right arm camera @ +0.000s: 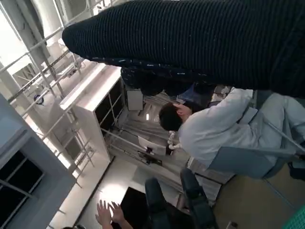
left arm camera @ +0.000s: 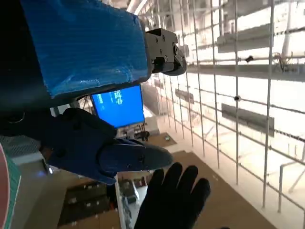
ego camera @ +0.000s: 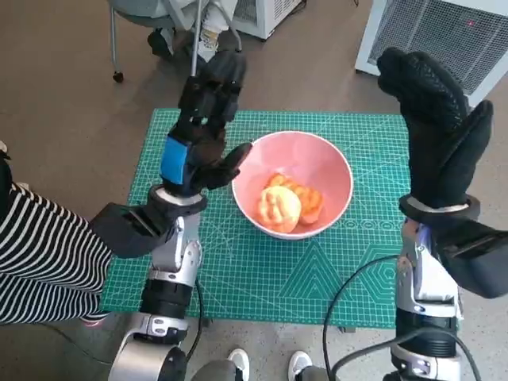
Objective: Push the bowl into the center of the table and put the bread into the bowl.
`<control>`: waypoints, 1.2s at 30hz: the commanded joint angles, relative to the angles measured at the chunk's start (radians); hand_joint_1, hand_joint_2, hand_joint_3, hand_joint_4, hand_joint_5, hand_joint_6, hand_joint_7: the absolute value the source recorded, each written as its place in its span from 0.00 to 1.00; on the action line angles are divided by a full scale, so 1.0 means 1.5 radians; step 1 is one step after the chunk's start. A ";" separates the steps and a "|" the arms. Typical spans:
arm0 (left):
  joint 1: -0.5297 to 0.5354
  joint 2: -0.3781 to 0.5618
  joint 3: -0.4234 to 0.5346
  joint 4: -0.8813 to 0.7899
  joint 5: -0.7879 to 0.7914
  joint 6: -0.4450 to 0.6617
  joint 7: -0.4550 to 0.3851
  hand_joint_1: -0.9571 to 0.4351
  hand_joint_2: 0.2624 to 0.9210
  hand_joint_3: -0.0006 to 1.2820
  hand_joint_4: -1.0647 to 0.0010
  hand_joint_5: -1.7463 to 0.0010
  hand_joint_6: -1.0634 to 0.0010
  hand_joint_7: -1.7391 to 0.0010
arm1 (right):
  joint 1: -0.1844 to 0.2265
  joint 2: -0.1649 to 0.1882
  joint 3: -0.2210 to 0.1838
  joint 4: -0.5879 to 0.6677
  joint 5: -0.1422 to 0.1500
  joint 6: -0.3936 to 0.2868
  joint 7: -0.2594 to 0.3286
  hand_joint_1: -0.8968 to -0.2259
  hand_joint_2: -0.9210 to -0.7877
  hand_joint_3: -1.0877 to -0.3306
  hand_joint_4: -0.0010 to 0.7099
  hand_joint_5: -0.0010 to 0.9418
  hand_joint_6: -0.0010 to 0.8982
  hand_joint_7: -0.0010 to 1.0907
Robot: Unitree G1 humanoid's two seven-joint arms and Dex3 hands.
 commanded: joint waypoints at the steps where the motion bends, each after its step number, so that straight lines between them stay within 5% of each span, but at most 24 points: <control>1: 0.002 0.001 -0.005 0.006 0.012 -0.019 -0.001 0.22 1.00 0.29 0.95 1.00 1.00 0.80 | 0.006 0.002 0.003 0.011 0.006 0.009 0.007 0.36 0.00 0.44 0.26 0.00 0.11 0.35; 36: 0.012 0.006 -0.009 0.013 -0.001 -0.009 -0.026 0.24 1.00 0.30 0.95 1.00 1.00 0.78 | 0.030 0.016 0.001 0.029 0.007 -0.008 0.001 0.34 0.00 0.47 0.27 0.00 0.11 0.33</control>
